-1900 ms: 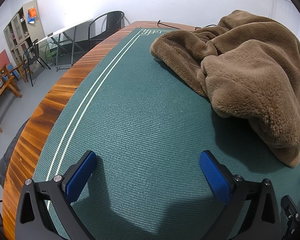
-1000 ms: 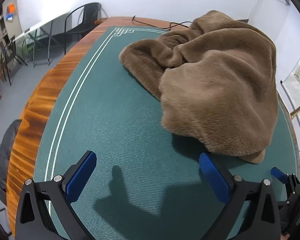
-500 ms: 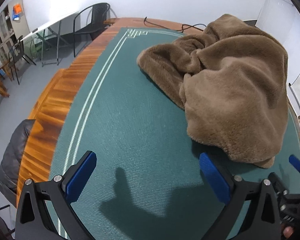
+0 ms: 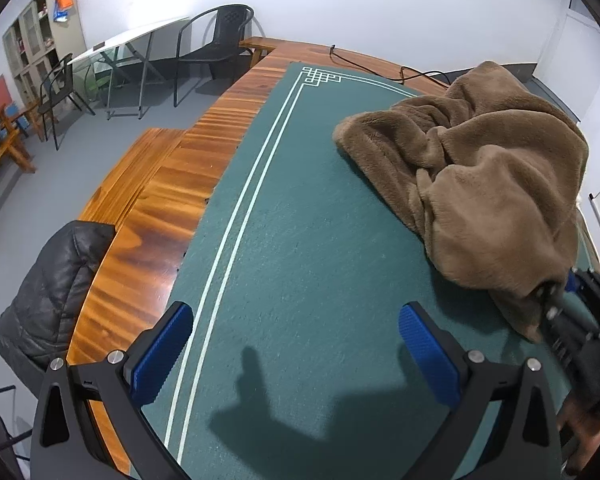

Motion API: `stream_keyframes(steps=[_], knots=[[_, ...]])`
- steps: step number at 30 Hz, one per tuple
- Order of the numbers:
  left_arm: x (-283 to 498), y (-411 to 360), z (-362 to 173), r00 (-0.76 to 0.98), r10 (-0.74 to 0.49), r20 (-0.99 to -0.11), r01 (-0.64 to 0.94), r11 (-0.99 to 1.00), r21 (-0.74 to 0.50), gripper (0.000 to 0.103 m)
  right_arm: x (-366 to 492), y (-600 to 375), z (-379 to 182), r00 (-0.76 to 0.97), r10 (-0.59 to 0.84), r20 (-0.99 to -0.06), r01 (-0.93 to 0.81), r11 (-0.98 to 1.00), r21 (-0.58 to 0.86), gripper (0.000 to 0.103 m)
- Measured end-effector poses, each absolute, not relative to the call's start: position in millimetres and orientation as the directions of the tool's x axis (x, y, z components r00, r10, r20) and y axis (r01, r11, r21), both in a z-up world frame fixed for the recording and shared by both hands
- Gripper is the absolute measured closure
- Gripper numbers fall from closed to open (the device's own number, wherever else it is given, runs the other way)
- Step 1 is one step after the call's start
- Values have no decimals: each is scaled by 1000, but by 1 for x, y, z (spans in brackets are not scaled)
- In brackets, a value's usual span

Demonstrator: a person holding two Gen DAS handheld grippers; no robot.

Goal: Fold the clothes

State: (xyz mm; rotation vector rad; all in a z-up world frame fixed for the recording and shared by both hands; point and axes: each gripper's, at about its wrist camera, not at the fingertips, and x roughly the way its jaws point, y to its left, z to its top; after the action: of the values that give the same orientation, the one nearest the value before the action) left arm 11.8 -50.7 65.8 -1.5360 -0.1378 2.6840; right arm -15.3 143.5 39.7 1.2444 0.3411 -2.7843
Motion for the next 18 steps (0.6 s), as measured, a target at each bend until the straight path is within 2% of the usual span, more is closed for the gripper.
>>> stream_keyframes(steps=[4,10,13,18], knots=[[15,-51,67,-504,103,-857,7,-992,-124,0,-6,168,78,-725,34,-688,65,-991,-118,87],[12,-32,66,-501,141,-854,-30,-989,-146,0,35,247,137,-798,177,-576,-169,-983,-67,88],[7,-16,63,-488,169,-856,-66,-985,-157,0,57,288,144,-773,258,-579,-272,-960,-65,88],[-1,11,58,-460,212,-862,-136,-976,-168,0,97,333,116,-691,317,-650,-367,-928,-62,88]])
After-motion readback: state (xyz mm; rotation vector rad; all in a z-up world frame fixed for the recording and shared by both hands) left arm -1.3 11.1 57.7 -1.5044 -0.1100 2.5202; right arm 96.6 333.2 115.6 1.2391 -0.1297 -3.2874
